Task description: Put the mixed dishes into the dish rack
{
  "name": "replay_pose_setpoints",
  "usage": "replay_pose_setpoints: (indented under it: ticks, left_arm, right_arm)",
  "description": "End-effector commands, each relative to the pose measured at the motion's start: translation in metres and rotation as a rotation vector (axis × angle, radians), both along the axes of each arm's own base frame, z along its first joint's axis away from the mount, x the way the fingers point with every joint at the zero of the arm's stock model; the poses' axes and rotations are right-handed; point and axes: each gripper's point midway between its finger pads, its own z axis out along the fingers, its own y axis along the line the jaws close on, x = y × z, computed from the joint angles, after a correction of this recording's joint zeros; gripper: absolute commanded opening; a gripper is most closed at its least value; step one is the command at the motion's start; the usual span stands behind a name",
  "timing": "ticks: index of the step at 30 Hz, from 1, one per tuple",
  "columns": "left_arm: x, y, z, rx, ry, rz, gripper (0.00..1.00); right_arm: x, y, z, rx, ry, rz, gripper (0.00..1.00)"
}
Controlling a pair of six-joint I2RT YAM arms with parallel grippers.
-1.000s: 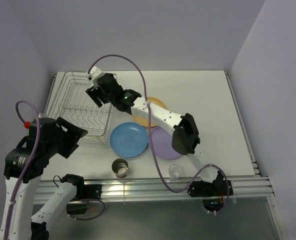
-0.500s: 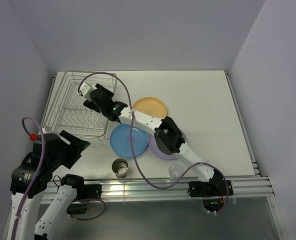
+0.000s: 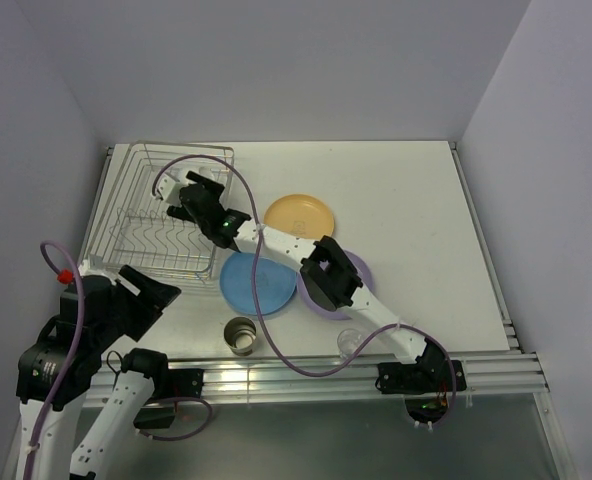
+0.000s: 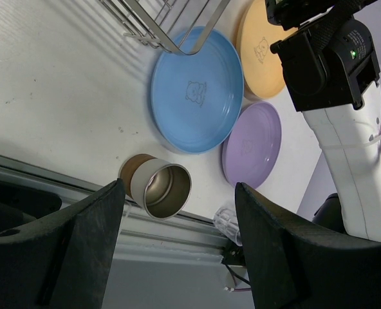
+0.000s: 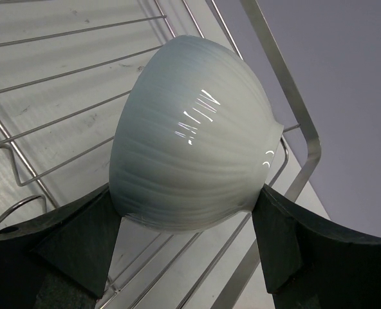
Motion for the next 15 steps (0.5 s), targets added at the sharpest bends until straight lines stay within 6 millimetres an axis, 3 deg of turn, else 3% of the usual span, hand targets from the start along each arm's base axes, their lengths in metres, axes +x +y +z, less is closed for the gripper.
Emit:
replay_pose_setpoints:
  ticks: [1, 5, 7, 11, 14, 15]
  left_arm:
    - [0.002, -0.003, 0.006, 0.001, -0.044, -0.032, 0.75]
    - [0.001, -0.004, 0.005, -0.003, -0.04, -0.033, 0.75]
    - [0.001, -0.005, 0.005, -0.012, -0.044, -0.034, 0.75]
    - [0.001, -0.007, 0.01, -0.034, -0.056, -0.031, 0.74]
    - [0.001, -0.008, 0.021, -0.045, -0.083, -0.033, 0.75]
    - [0.002, -0.007, 0.022, -0.043, -0.082, -0.03, 0.75]
  right_arm:
    - [0.017, -0.003, 0.052, 0.086, -0.123, -0.033, 0.0]
    - [0.017, -0.003, 0.05, 0.073, -0.127, -0.028, 0.0]
    - [0.017, -0.003, 0.049, 0.065, -0.121, -0.02, 0.09]
    - [0.014, -0.001, 0.04, 0.047, -0.095, -0.007, 0.18]
    - [0.013, -0.002, 0.031, 0.028, -0.079, -0.004, 0.36]
    - [0.012, -0.001, 0.027, 0.02, -0.076, -0.002, 0.48]
